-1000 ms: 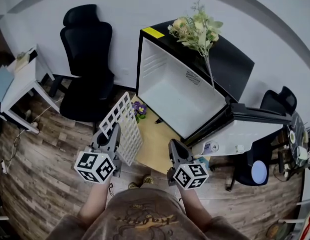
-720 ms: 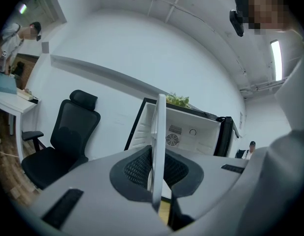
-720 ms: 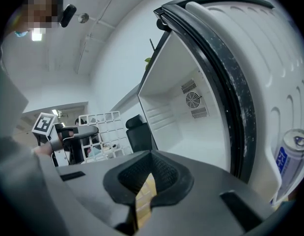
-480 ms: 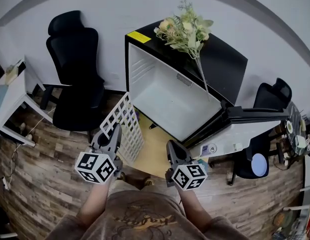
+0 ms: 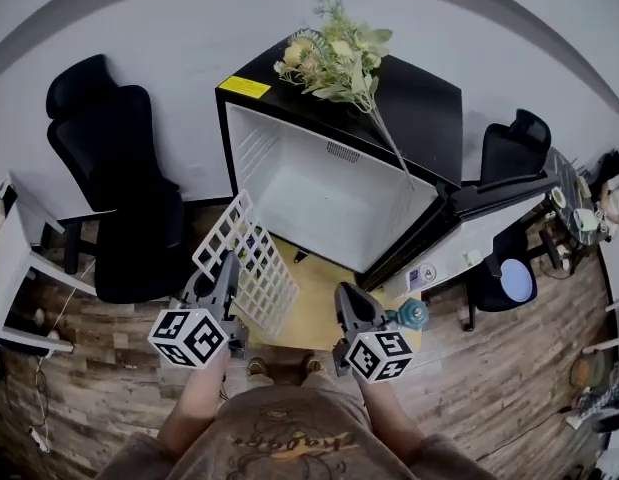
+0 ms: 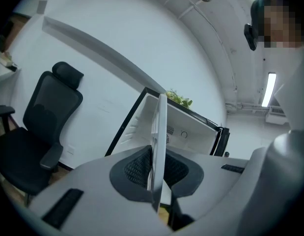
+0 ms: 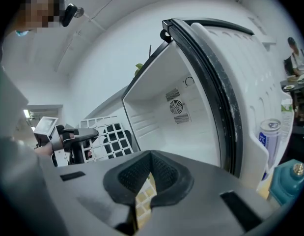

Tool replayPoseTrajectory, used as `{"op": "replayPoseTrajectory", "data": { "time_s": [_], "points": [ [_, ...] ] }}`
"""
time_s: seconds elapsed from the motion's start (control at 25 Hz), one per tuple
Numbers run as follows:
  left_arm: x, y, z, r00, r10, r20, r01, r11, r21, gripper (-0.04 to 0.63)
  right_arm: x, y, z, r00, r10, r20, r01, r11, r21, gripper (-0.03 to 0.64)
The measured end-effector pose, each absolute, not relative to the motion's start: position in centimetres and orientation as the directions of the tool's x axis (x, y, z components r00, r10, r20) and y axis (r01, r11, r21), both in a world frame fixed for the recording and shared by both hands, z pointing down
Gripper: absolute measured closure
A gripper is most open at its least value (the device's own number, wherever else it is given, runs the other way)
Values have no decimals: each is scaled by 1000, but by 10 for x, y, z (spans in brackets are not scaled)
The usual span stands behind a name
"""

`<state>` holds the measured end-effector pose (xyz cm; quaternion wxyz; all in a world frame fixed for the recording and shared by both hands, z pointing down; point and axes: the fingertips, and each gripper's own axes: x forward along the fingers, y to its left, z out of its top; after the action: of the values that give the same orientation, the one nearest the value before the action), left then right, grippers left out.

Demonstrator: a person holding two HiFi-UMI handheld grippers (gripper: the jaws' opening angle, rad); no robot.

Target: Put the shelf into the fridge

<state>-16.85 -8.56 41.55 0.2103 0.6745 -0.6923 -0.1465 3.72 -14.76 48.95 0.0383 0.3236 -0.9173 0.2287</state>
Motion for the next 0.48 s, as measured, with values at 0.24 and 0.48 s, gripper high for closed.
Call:
{"op": "replayPoseTrajectory", "data": {
  "time_s": [0.24, 0.48],
  "points": [
    [-185, -96, 416, 22, -999, 48, -809, 10, 588, 548, 53, -145, 491, -722, -655, 224, -682, 620, -388, 621],
    [-195, -110, 421, 36, -999, 3, -716, -24, 697, 548, 71, -143, 493, -660, -714, 233, -738, 559, -378, 621]
  ]
}}
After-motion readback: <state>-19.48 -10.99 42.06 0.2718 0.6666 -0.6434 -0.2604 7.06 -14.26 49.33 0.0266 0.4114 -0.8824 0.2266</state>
